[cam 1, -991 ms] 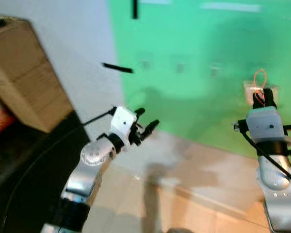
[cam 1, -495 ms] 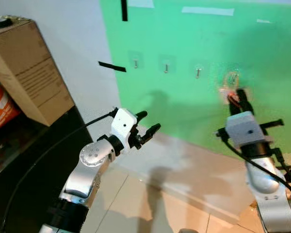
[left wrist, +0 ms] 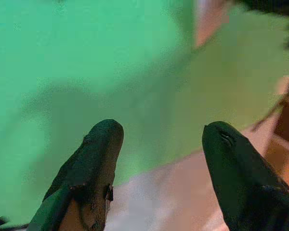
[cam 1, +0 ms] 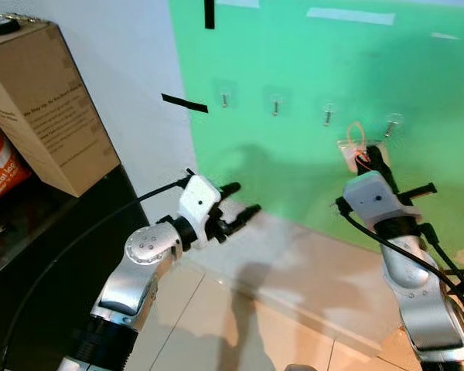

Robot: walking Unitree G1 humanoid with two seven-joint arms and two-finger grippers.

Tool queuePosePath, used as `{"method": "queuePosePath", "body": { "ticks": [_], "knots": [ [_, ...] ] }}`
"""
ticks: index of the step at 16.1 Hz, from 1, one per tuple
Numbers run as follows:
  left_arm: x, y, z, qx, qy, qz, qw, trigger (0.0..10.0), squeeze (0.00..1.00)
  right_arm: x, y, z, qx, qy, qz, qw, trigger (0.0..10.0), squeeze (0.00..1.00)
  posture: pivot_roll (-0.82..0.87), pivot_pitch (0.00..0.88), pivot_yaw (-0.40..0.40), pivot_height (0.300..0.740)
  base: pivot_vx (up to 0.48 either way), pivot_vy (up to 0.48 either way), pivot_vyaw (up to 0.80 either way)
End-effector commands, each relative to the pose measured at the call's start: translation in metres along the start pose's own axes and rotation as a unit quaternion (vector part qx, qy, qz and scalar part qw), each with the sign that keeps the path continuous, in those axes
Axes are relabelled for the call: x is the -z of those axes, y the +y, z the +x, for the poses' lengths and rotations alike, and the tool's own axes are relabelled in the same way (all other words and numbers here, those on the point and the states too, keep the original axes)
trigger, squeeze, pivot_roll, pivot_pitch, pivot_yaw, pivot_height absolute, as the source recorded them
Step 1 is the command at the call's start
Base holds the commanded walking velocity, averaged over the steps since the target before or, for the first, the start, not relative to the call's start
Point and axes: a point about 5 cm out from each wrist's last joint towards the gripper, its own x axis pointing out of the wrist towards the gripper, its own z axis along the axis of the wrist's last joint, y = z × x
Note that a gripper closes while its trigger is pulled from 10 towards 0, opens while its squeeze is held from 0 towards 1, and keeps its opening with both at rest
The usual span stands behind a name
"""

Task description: Hang keys on a hook

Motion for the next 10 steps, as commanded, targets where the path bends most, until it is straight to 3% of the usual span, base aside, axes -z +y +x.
{"method": "queuePosePath", "body": {
  "ticks": [1,4,8,10],
  "knots": [
    [-0.006,-0.001,0.000,0.019,-0.005,0.006,1.000,10.0,0.00,-0.002,-0.001,0.004,0.004,-0.003,-0.005,1.000,10.0,0.00,-0.20,0.000,0.081,0.740,0.000,0.000,0.00],
    [-0.006,-0.003,-0.001,0.029,-0.003,0.007,1.000,10.0,0.00,0.001,-0.009,0.006,0.038,0.012,-0.020,0.999,10.0,0.00,-0.20,0.000,0.080,0.740,0.000,0.000,0.00],
    [-0.007,-0.004,-0.003,0.039,-0.003,0.004,0.999,10.0,0.00,-0.001,-0.007,-0.011,0.032,-0.012,-0.027,0.999,10.0,0.00,-0.20,0.000,0.080,0.740,0.000,0.000,0.00],
    [-0.007,-0.006,-0.002,0.053,-0.004,-0.003,0.999,10.0,0.00,0.003,-0.007,-0.020,0.041,0.007,-0.031,0.999,10.0,0.00,-0.21,0.000,0.083,0.740,0.000,0.000,0.00]
  ]
}}
